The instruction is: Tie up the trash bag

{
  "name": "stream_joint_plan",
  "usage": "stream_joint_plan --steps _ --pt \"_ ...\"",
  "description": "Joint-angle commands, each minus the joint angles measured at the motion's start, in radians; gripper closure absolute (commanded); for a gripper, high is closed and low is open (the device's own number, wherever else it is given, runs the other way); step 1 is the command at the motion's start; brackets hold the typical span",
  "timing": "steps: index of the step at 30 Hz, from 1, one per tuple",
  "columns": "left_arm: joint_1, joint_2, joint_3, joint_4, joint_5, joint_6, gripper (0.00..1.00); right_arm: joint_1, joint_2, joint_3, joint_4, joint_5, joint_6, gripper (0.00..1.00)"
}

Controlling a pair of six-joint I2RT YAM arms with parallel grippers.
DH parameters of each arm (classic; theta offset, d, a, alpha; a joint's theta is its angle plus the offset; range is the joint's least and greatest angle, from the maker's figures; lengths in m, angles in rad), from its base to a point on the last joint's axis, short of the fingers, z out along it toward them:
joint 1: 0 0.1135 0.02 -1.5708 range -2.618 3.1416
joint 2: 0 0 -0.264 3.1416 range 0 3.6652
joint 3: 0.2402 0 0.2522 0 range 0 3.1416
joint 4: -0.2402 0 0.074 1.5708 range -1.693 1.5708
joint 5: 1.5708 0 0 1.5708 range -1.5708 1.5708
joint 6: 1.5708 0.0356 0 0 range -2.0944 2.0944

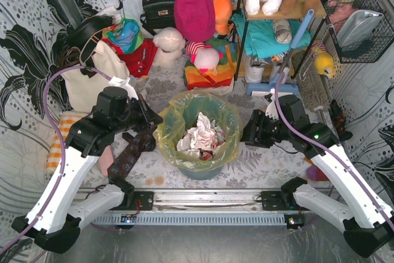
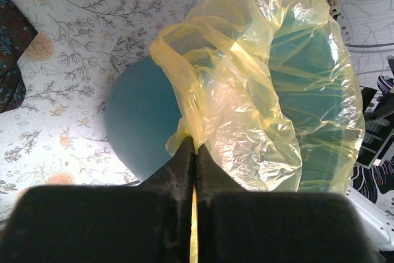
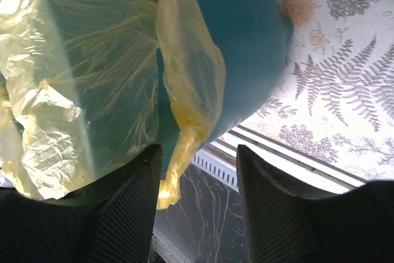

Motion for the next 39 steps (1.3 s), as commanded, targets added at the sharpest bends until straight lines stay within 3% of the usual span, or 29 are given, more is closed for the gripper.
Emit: stream_joint_plan --steps 1,16,25,32,39 --pt "0.005 -0.002 -0.018 -0.01 0.005 0.022 0.95 0.05 0.01 -0.026 0.112 0.004 0.054 0.49" --pt "0.005 -0.008 -0.012 -0.012 0.006 0.018 0.95 0.107 0.089 -0.048 0.136 0.148 0.087 0.71" --pt "0.005 -0.014 0.0 -0.022 0.005 0.014 0.95 0.108 0.098 -0.103 0.183 0.157 0.111 0.71" --pt "0.005 -0.012 0.032 -0.04 0.006 0.012 0.95 0.109 0.073 -0.05 0.147 0.166 0.107 1.0" --pt "0.005 -0.029 0.077 -0.068 0.026 -0.003 0.96 0.109 0.034 0.082 0.026 0.194 0.09 1.0"
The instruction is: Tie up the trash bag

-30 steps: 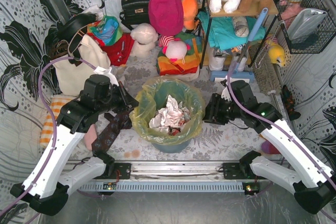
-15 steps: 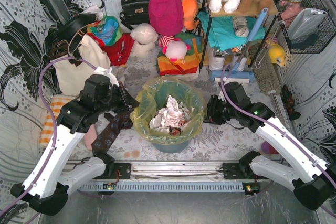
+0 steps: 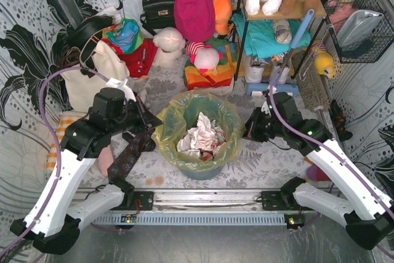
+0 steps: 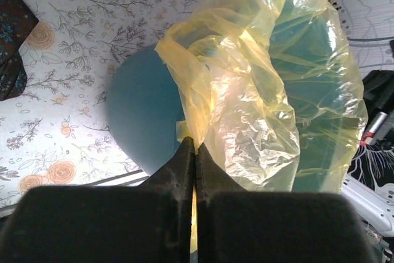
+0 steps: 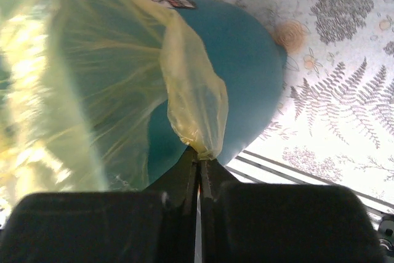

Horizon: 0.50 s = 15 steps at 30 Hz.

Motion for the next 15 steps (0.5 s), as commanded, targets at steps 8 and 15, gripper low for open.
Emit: stream_joint_plan --steps 8,15 --pt "0.005 0.002 0.099 0.007 0.003 0.0 0.97 0.008 -0.004 0.256 -0.13 0.083 -0.048 1.0" --pt "0.005 0.035 0.128 0.102 0.002 -0.01 0.99 0.008 0.063 0.39 -0.128 0.112 -0.09 1.0"
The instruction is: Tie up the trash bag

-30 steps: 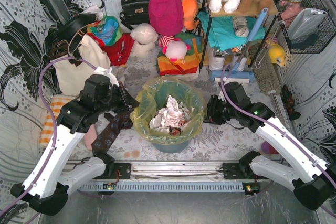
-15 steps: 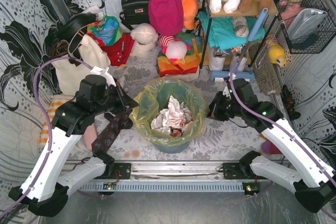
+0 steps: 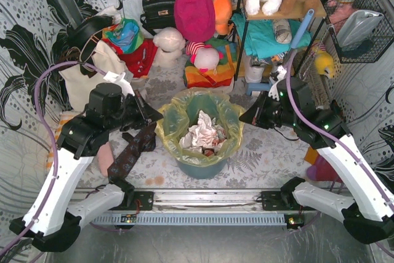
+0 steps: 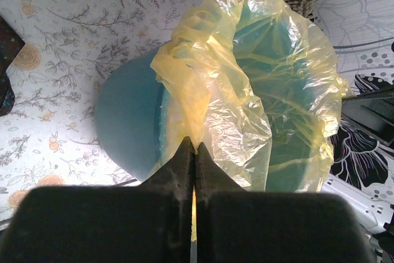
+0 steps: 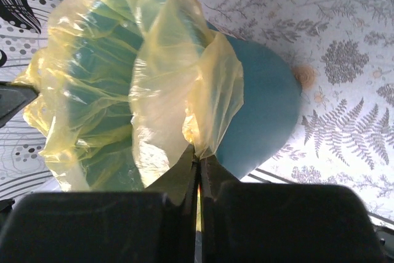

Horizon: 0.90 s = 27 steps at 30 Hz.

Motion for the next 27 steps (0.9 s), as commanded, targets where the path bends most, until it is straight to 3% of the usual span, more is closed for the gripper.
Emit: stream_joint_plan --steps 1,17,23,27 --pt "0.005 0.027 0.054 0.105 0.0 -0.003 0.99 0.004 0.041 0.112 -0.004 0.043 -0.052 1.0" --pt "0.005 0.146 0.139 0.211 -0.007 0.05 1.0 0.004 0.184 0.33 0.015 0.085 -0.139 1.0" --pt "0.005 0.138 0.099 0.211 0.021 0.045 1.0 0.004 0.165 0.248 0.037 0.035 -0.116 1.0" --pt "0.005 0.127 0.012 0.255 0.096 0.019 1.0 0.004 0.152 0.128 0.153 -0.159 -0.086 1.0"
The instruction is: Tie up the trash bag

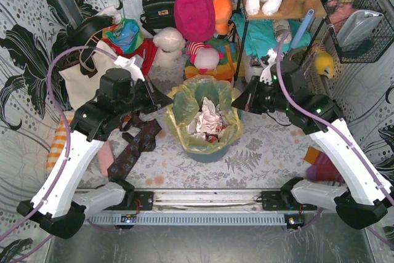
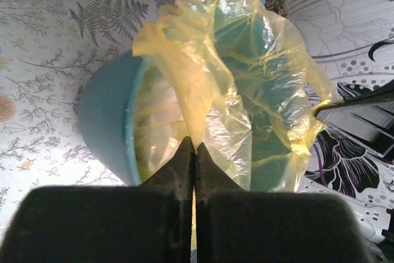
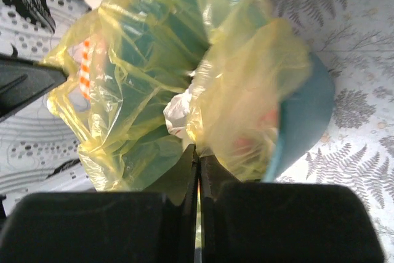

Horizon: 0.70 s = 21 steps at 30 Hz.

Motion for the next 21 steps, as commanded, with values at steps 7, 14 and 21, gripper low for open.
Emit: stream_joint_plan --steps 7,14,21 --pt "0.005 -0.029 -0.129 0.156 0.168 -0.036 1.0 0.011 -0.059 -0.271 0.402 -0.356 0.14 1.0" --pt "0.003 -0.016 -0.145 0.27 0.281 -0.079 1.0 0.048 -0.001 -0.247 0.556 -0.428 0.198 1.0" --pt "0.003 -0.028 -0.143 0.363 0.354 -0.135 1.0 0.051 0.052 -0.135 0.563 -0.401 0.183 1.0"
